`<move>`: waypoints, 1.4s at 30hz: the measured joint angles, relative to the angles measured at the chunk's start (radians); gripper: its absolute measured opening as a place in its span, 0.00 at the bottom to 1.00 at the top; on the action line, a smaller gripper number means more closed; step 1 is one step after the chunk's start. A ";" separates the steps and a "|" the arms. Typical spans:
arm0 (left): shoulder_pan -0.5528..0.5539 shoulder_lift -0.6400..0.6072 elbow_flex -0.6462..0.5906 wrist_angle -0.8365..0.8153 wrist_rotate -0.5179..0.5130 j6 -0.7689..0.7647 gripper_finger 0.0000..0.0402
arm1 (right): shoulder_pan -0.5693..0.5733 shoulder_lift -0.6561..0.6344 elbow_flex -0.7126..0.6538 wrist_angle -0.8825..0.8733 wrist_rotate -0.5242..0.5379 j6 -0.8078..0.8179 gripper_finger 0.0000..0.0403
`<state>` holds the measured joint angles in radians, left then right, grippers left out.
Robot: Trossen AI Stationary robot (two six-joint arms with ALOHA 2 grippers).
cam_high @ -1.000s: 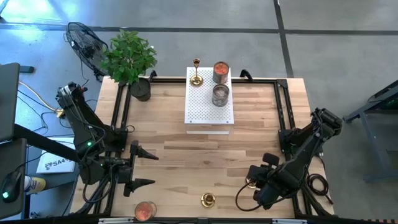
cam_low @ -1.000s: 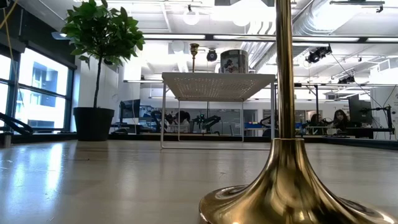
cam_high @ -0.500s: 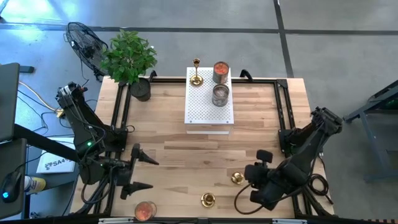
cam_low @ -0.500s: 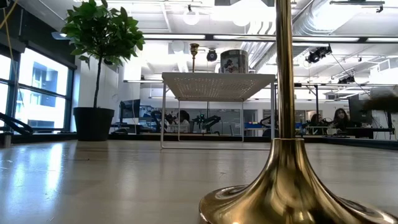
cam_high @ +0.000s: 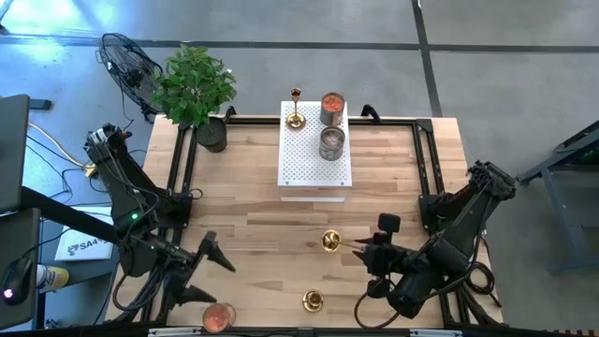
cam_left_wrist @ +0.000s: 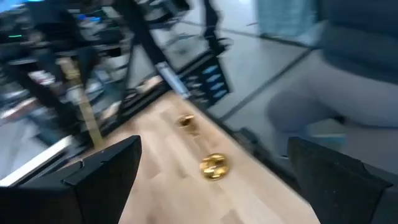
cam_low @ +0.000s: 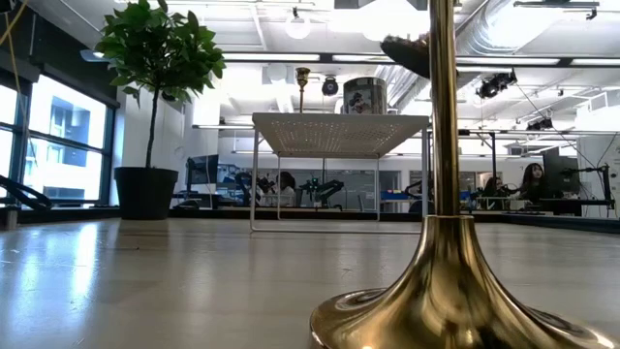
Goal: Pick & Place candle stick holders
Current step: Put the top gold candle holder on the shelf
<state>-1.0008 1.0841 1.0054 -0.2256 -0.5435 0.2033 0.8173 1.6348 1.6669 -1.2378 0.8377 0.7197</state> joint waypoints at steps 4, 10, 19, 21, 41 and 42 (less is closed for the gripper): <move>0.000 0.000 0.000 0.002 0.135 0.009 0.99 | 0.000 0.000 0.000 0.082 0.027 -0.101 0.26; 0.000 0.001 0.000 0.059 0.249 0.014 0.99 | -0.002 0.000 0.000 0.182 0.036 -0.218 0.26; 0.000 0.000 0.001 0.410 -0.471 -0.069 0.99 | -0.041 0.000 0.000 0.217 0.028 -0.283 0.26; 0.008 0.000 0.001 0.444 -0.650 -0.076 0.99 | -0.050 0.000 0.000 0.217 0.027 -0.297 0.26; 0.591 0.084 0.002 0.219 0.248 -0.432 0.99 | -0.133 0.000 0.000 0.403 -0.040 -0.545 0.26; 0.614 0.106 0.002 0.235 0.274 -0.440 0.99 | -0.138 0.000 0.000 0.414 -0.045 -0.556 0.26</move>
<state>-0.3873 1.1901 1.0076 0.0095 -0.2691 -0.2370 0.6796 1.6348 1.6669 -0.8241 0.7926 0.1632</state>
